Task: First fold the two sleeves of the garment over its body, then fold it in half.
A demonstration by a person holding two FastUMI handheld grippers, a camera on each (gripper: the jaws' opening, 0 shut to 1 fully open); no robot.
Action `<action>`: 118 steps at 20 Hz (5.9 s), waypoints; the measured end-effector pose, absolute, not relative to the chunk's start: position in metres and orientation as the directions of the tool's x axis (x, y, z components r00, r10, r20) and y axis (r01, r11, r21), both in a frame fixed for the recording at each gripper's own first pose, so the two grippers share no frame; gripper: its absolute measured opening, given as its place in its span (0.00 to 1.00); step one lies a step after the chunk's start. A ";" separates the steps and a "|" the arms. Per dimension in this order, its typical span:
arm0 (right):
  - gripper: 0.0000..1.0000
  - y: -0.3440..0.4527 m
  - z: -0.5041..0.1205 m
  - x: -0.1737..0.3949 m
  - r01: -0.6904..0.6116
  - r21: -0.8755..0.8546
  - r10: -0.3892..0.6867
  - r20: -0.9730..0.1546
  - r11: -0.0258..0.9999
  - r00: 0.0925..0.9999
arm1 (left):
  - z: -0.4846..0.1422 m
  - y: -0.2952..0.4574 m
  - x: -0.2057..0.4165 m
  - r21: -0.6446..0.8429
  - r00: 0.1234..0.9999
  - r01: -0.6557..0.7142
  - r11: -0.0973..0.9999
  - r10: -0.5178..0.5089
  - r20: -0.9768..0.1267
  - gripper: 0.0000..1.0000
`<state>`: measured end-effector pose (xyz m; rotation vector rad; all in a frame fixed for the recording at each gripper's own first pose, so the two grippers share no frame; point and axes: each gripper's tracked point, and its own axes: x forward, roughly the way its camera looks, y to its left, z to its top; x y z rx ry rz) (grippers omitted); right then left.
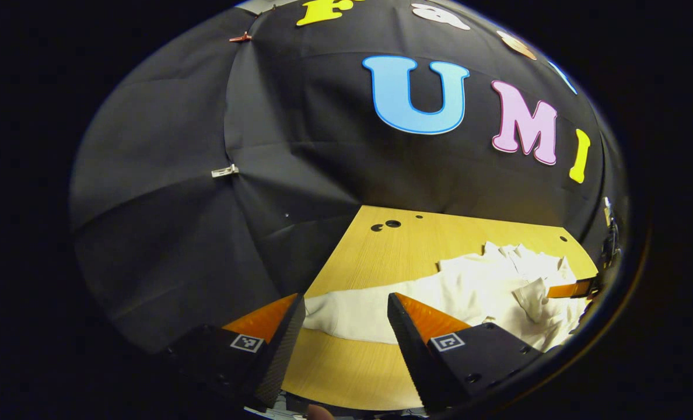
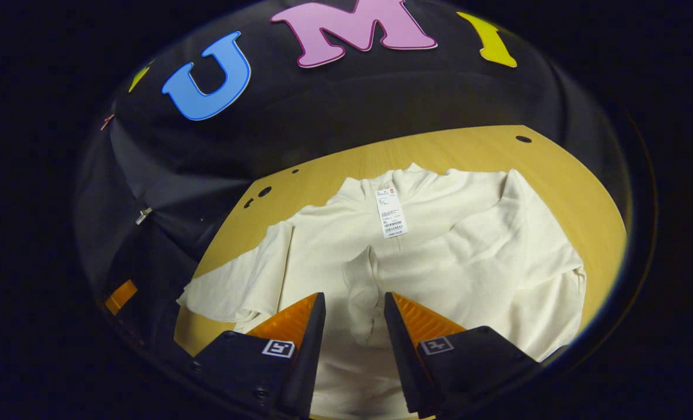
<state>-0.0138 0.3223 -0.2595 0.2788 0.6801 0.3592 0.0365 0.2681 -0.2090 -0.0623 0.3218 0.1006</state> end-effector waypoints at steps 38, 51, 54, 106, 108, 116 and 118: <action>0.63 0.175 -0.231 -0.074 -0.079 0.383 0.311 -0.594 0.920 0.742 | -0.356 0.295 0.138 -0.004 0.781 -0.181 0.983 0.141 -0.609 0.10; 0.63 0.125 -0.239 -0.063 -0.044 0.436 0.318 -0.578 0.899 0.751 | -0.231 0.120 0.114 -0.001 0.912 0.073 0.997 -0.067 -0.405 0.09; 0.62 0.111 -0.241 -0.059 -0.045 0.441 0.321 -0.574 0.896 0.754 | -0.217 0.058 0.108 -0.028 0.909 0.149 0.988 -0.148 -0.389 0.09; 0.63 0.054 -0.343 -0.134 -0.032 0.350 0.309 -0.775 0.936 0.550 | -0.334 0.004 -0.054 -0.017 0.717 0.288 0.957 -0.227 -0.659 0.83; 0.63 0.057 -0.347 -0.135 -0.028 0.351 0.309 -0.781 0.936 0.543 | -0.342 0.011 -0.062 -0.013 0.702 0.287 0.958 -0.219 -0.678 0.83; 0.63 0.062 -0.364 -0.134 -0.040 0.320 0.295 -0.811 0.947 0.506 | -0.380 0.023 -0.067 -0.048 0.621 0.233 0.971 -0.186 -0.762 0.82; 0.63 0.062 -0.368 -0.133 -0.061 0.297 0.287 -0.817 0.953 0.501 | -0.385 0.024 -0.065 -0.031 0.609 0.237 0.971 -0.173 -0.774 0.82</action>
